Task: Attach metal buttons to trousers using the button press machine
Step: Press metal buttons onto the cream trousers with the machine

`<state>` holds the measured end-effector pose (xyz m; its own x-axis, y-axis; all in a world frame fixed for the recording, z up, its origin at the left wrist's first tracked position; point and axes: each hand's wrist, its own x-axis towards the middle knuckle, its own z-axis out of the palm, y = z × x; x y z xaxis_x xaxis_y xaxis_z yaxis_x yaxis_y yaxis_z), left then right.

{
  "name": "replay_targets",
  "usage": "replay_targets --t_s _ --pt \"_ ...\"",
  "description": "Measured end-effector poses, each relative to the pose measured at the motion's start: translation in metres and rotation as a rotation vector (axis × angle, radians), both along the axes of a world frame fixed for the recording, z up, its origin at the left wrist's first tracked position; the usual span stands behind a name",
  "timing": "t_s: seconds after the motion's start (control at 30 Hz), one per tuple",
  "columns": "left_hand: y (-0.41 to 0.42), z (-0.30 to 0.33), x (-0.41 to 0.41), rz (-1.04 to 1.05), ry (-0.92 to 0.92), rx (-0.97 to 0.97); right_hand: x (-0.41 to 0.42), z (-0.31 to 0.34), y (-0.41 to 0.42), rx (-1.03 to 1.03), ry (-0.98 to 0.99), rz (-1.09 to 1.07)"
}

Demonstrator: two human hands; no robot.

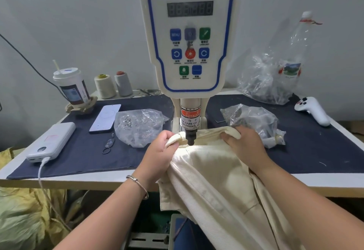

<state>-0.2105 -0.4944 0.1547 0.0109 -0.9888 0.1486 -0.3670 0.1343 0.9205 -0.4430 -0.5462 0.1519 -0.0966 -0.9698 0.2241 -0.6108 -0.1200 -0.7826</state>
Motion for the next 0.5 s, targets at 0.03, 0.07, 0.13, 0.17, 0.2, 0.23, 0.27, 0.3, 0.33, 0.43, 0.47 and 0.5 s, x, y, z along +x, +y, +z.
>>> replay_targets --t_s 0.03,0.07,0.13,0.17,0.2,0.23,0.27,0.3,0.33,0.43,0.47,0.5 --pt "-0.001 -0.001 0.000 0.004 -0.001 -0.001 0.000 -0.001 0.000 -0.001 0.008 -0.004" --pt "-0.001 -0.002 0.000 0.008 -0.003 0.000 0.000 -0.003 0.000 -0.005 0.025 -0.017" --pt "0.001 -0.004 0.001 0.009 0.048 0.030 0.002 -0.006 0.001 -0.028 0.070 -0.048" --pt "0.001 -0.005 0.002 0.000 0.112 0.063 0.003 -0.008 0.002 -0.043 0.089 -0.060" --pt "0.002 -0.005 0.002 -0.011 0.179 0.101 0.004 -0.009 0.003 -0.053 0.102 -0.072" --pt "0.002 -0.006 0.003 -0.020 0.235 0.142 0.004 -0.011 0.005 -0.061 0.110 -0.085" --pt "0.002 -0.005 0.004 -0.024 0.277 0.179 0.004 -0.012 0.006 -0.067 0.111 -0.099" --pt "0.002 -0.005 0.005 -0.029 0.322 0.213 0.004 -0.013 0.007 -0.072 0.103 -0.110" --pt "0.002 -0.005 0.007 -0.047 0.379 0.246 0.003 -0.013 0.007 -0.072 0.080 -0.119" --pt "0.005 -0.005 0.017 -0.163 0.568 0.329 0.002 -0.012 0.008 -0.062 0.013 -0.135" --pt "0.007 -0.007 0.020 -0.191 0.596 0.338 0.003 -0.013 0.008 -0.061 0.030 -0.135" --pt "0.010 -0.008 0.022 -0.206 0.607 0.341 0.004 -0.013 0.008 -0.061 0.059 -0.135"
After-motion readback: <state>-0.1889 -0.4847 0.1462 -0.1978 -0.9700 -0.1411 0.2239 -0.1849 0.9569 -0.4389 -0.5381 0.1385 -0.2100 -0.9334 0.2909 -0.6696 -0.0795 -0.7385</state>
